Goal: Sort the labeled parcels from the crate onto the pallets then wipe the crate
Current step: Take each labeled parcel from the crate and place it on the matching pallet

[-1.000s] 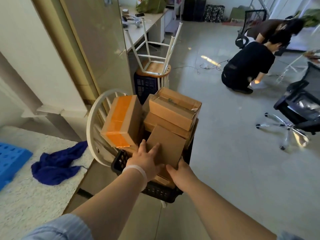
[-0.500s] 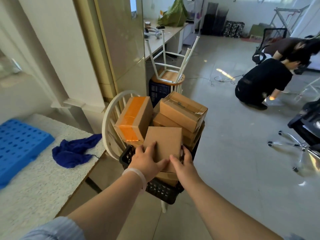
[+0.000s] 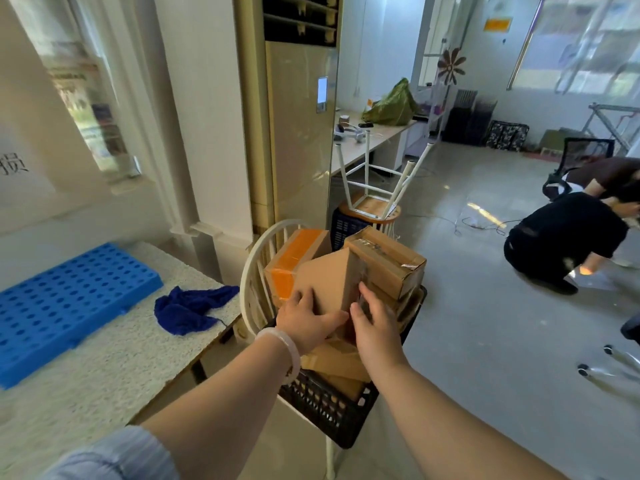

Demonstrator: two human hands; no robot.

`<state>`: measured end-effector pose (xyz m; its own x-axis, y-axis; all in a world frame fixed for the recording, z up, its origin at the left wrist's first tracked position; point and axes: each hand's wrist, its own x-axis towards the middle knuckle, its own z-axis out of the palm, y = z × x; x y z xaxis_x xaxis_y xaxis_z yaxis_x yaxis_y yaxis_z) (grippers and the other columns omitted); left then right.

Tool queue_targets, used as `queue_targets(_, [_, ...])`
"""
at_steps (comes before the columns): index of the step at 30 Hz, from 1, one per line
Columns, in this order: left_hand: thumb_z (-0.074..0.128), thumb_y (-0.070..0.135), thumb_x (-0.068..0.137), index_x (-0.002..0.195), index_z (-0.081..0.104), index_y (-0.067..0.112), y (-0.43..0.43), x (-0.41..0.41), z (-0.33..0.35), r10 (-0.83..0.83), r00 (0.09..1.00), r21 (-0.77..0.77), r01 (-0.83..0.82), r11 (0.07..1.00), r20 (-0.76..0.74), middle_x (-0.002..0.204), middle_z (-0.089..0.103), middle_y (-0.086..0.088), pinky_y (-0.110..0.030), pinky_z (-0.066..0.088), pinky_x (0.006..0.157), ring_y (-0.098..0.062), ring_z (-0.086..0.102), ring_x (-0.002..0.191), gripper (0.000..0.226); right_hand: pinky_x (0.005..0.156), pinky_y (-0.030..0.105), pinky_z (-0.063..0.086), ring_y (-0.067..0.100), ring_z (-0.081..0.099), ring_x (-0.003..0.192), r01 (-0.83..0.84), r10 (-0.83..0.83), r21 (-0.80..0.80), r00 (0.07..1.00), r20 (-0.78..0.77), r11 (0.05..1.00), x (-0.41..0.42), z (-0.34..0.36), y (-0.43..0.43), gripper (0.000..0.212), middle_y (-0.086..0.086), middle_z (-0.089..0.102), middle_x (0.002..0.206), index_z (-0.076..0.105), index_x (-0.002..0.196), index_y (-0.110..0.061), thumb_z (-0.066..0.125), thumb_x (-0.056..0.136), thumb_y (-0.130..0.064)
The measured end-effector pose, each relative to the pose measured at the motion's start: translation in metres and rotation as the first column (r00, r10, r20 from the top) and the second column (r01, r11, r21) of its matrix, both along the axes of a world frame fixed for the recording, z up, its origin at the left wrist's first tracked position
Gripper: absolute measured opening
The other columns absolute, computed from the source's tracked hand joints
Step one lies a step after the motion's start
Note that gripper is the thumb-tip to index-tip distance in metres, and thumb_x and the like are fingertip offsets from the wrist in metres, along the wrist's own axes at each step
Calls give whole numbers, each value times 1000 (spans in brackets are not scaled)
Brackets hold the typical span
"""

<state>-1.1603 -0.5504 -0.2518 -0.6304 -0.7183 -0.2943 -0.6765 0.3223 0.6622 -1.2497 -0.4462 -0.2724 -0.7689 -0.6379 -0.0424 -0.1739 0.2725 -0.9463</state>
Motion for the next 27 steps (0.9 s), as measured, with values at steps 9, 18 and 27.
queue_targets(9, [45,36,97,152,12,38,15,17,8,-2,975,-51,-9,999,-224,141,43,0,-35,45,100,-17,51,116,64,102,38,45,16,45,131,-57,56,-46,998,-26,997,18,4,0,41,-6,42,149,35,143,-42,35,102,-43])
queue_targets(18, [76,47,75,154,8,30,6,33,3,214,891,249,-119,961,-401,148,39,-2,-24,48,83,-14,50,109,105,94,23,43,9,39,133,-231,232,25,959,-162,973,19,10,3,43,-8,34,153,29,145,-46,33,103,-42])
queue_targets(27, [70,55,58,148,24,45,3,44,6,369,832,563,-85,822,-414,126,58,-6,-49,51,96,-28,61,108,101,100,42,45,30,7,148,-93,165,264,950,-266,960,10,22,-4,68,-12,-18,160,4,150,-50,45,95,-55])
